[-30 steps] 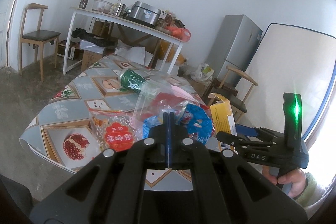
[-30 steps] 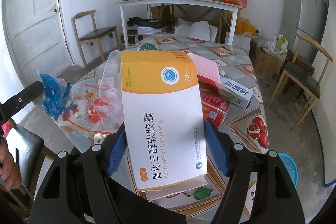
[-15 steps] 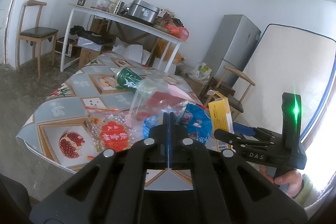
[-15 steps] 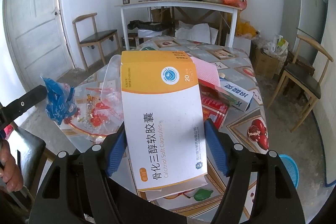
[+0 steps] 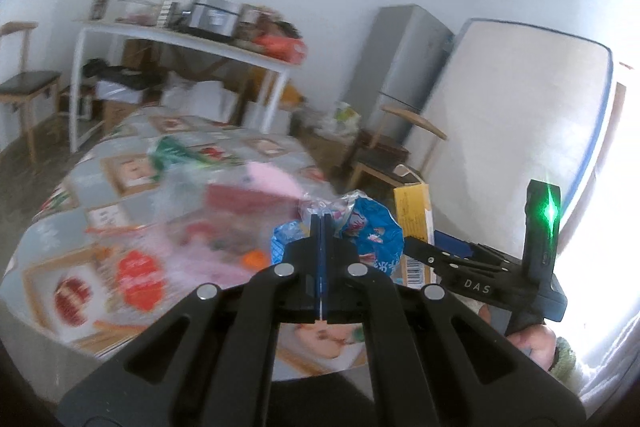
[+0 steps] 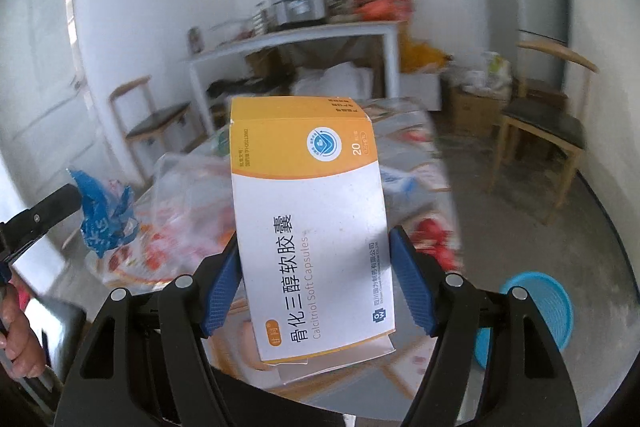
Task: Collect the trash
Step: 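Carry the box over the blue wastebasket and open the right gripper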
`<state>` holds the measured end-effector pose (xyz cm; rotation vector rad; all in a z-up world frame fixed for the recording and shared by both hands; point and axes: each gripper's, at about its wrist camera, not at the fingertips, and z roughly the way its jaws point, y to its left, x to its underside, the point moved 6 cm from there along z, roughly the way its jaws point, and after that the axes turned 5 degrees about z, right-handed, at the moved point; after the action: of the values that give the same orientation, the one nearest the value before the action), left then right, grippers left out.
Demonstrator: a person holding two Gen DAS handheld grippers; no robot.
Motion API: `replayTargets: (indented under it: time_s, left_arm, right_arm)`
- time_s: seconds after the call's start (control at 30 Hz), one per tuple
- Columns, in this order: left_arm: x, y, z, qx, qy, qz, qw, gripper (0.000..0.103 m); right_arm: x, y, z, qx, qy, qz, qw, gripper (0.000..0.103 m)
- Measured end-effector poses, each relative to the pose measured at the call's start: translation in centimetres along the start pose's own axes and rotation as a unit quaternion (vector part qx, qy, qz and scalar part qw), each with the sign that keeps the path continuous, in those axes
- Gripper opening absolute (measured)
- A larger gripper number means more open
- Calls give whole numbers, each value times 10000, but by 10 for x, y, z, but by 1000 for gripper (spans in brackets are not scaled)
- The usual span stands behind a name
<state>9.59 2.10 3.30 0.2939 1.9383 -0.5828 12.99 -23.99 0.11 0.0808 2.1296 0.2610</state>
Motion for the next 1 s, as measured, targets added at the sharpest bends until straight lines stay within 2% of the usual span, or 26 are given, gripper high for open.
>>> replayTargets:
  time_s: [0.07, 0.17, 0.27, 0.4, 0.5, 0.57, 0.63, 0.77, 0.87, 1.0]
  left_arm:
    - [-8, -20, 19, 315, 126, 70, 9994, 0]
    - [-17, -54, 56, 926, 436, 72, 9947, 0]
    - [-23, -99, 109, 1532, 969, 50, 9834, 0]
    - [-19, -159, 181, 1898, 1691, 219, 9669, 0]
    - [-5, -194, 234, 1953, 2261, 350, 9537, 0]
    - [12, -218, 273, 1870, 2709, 470, 9431, 0]
    - [33, -240, 318, 1784, 3234, 577, 9275, 0]
    - [70, -258, 383, 1492, 3956, 713, 9034, 0]
    - [93, -273, 429, 1261, 4214, 965, 8929, 0]
    - [105, -290, 476, 1292, 4382, 876, 8852, 0]
  right_arm:
    - [-2, -28, -12, 263, -129, 221, 9993, 69]
    - [0, -90, -40, 824, -323, 746, 9933, 69]
    - [7, -149, -61, 1158, -403, 1351, 9832, 69]
    - [26, -217, -65, 1315, -222, 2101, 9685, 69]
    - [47, -261, -50, 1257, 86, 2695, 9547, 69]
    - [64, -292, -30, 1131, 373, 3159, 9413, 69]
    - [78, -316, -11, 974, 558, 3559, 9278, 69]
    - [100, -357, 28, 860, 811, 4092, 9047, 69]
    - [107, -378, 47, 781, 824, 4378, 8919, 69]
    - [109, -424, 76, 861, 760, 4671, 8767, 72]
